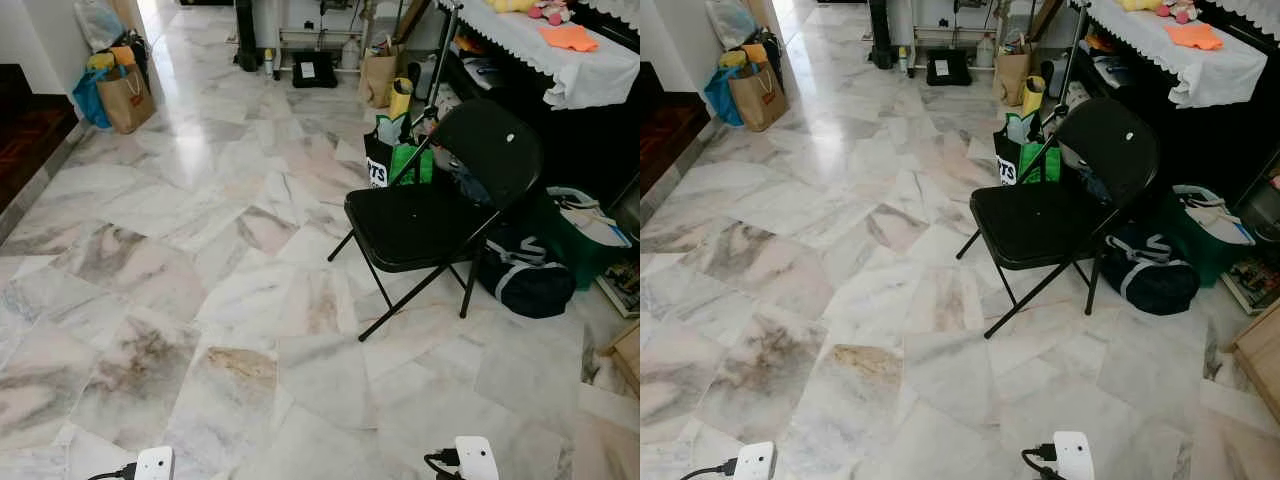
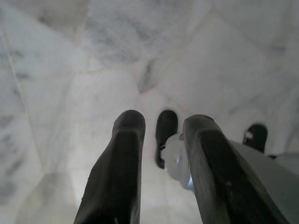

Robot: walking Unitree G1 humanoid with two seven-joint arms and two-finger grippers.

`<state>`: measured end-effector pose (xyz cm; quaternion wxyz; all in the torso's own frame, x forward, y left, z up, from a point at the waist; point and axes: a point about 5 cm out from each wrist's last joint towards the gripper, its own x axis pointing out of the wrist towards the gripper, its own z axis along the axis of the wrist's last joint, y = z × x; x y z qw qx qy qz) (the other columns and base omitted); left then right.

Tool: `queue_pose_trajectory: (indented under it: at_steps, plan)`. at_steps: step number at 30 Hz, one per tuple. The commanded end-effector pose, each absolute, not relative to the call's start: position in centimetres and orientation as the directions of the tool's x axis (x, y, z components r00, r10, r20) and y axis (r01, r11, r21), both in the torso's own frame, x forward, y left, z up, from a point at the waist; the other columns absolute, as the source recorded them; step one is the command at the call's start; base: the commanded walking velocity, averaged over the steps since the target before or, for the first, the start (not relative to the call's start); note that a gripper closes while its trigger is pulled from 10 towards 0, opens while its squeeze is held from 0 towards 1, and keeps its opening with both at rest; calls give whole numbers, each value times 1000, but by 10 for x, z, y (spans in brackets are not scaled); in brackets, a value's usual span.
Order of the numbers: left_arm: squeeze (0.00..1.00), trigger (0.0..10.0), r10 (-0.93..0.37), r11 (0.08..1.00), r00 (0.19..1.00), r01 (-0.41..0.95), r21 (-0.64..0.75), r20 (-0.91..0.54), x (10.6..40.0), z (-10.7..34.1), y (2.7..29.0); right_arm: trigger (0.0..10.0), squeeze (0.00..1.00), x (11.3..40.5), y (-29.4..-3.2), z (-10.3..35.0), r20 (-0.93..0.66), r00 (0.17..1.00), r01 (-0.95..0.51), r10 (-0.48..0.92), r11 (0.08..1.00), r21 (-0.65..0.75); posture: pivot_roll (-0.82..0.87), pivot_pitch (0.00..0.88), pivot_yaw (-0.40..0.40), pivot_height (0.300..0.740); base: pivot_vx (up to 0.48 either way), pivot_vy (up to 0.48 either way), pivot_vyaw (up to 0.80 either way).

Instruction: Setting the table

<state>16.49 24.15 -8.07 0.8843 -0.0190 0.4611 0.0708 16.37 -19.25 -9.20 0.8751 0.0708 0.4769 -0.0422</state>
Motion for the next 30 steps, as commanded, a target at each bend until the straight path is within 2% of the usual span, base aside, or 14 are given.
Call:
queue_pose_trajectory:
  at_steps: [1,5,17,30]
  plan:
    - [0,10000,75,996,571,-90,29,-817,169,-81,234,10000,0,168,-191,-90,-835,551,209,5,967,144,170,0,-133,740,0,0,0]
    - [0,10000,75,996,582,-77,37,-810,170,-80,234,10000,0,168,-181,-91,-832,554,186,38,968,169,172,0,-132,740,0,0,0]
    - [0,10000,76,997,585,-64,47,-808,170,-79,235,10000,0,168,-178,-92,-831,555,195,47,963,185,177,0,-128,740,0,0,0]
    - [0,10000,60,997,594,0,75,-802,176,-75,240,10000,0,164,-165,-95,-835,545,206,70,955,214,204,0,-63,740,0,0,0]
